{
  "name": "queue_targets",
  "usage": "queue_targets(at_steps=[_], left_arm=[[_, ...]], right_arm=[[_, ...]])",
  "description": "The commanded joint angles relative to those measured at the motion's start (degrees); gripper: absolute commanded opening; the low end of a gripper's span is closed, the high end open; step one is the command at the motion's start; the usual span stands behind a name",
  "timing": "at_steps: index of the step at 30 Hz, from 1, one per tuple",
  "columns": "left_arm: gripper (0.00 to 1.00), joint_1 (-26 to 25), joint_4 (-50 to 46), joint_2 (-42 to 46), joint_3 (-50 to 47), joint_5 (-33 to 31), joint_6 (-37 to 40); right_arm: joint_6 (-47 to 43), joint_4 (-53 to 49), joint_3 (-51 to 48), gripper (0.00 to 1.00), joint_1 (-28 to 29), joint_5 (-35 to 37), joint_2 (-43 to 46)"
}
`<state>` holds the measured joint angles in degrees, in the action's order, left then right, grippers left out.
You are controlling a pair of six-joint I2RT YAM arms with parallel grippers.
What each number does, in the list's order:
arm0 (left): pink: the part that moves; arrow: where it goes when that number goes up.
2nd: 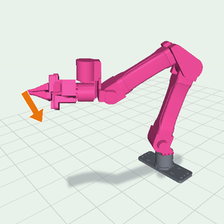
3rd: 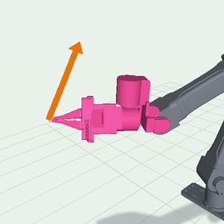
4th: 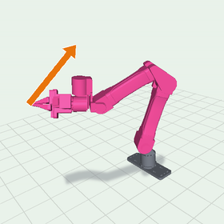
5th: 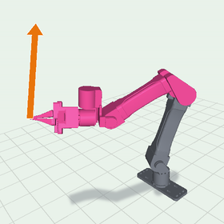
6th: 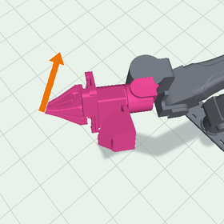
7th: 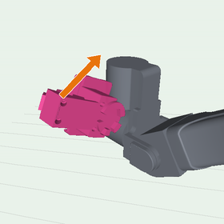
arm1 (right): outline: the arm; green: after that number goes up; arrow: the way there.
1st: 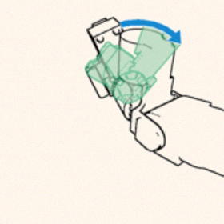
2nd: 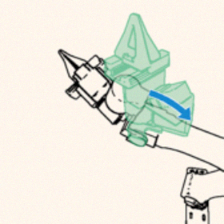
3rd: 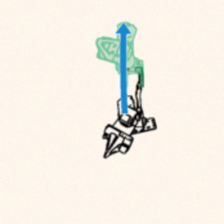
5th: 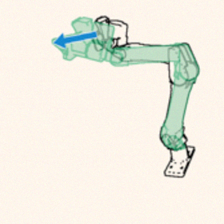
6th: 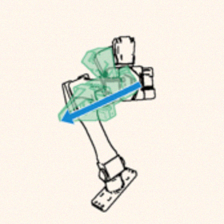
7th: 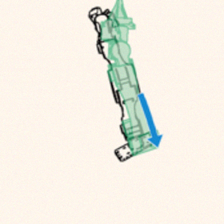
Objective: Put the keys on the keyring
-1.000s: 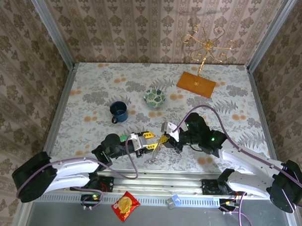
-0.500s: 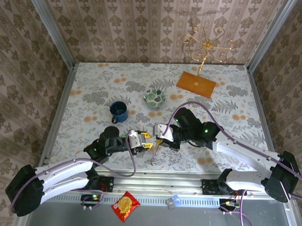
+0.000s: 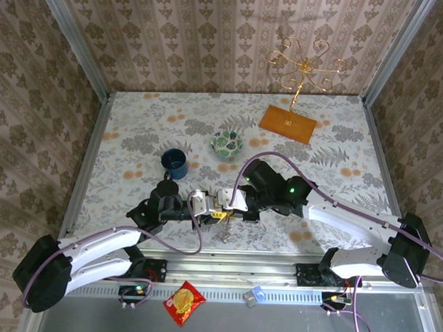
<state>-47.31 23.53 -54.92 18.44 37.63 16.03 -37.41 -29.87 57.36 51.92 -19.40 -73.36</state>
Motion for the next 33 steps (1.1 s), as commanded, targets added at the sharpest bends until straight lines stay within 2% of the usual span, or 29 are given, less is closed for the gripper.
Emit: queue_targets(at_steps=[1,4,7,8,12,15,19,23,29,33], left_arm=[[0.23,0.47,1.08,-0.76,1.93,3.04,-1.16],[0.16,0.56,0.93,-1.37,2.22,3.31,-0.96],[0.01,0.64,0.89,-1.42,2.22,3.37,-0.83],[0.00,0.72,1.03,-1.34,2.12,3.24,-0.74],[0.00,0.73,3.70,-1.05,1.22,1.89,-1.65],[0.00,0.71,8.71,-1.46,-0.51,0.57,-4.49],[0.00,0.53,14.62,-2.28,-2.64,-0.36,-7.76],[0.00,0.05,16.29,-2.36,-3.63,-2.89,-8.98],[0.00,-0.56,17.13,-2.21,-4.19,-4.96,-9.88],[0.00,-0.85,17.68,-2.38,-4.46,-5.68,-10.26]], right_arm=[[-1.26,-0.48,2.29,0.00,0.81,1.03,-0.81],[-0.78,0.17,2.31,0.00,1.06,0.30,-0.97],[0.33,1.28,1.61,0.00,1.05,-0.38,-0.21],[0.95,2.11,1.02,0.02,0.91,-0.33,0.33],[5.80,6.46,-2.66,0.31,-0.82,-1.18,4.03],[11.79,9.52,-5.90,0.38,-2.68,-1.25,7.90],[21.40,14.57,-11.66,0.39,-3.18,3.33,13.23],[33.73,18.23,-16.11,0.37,-3.18,8.05,17.24],[50.14,21.37,-18.99,0.37,-3.21,5.27,18.10],[55.55,22.63,-19.14,0.36,-3.07,4.21,16.15]])
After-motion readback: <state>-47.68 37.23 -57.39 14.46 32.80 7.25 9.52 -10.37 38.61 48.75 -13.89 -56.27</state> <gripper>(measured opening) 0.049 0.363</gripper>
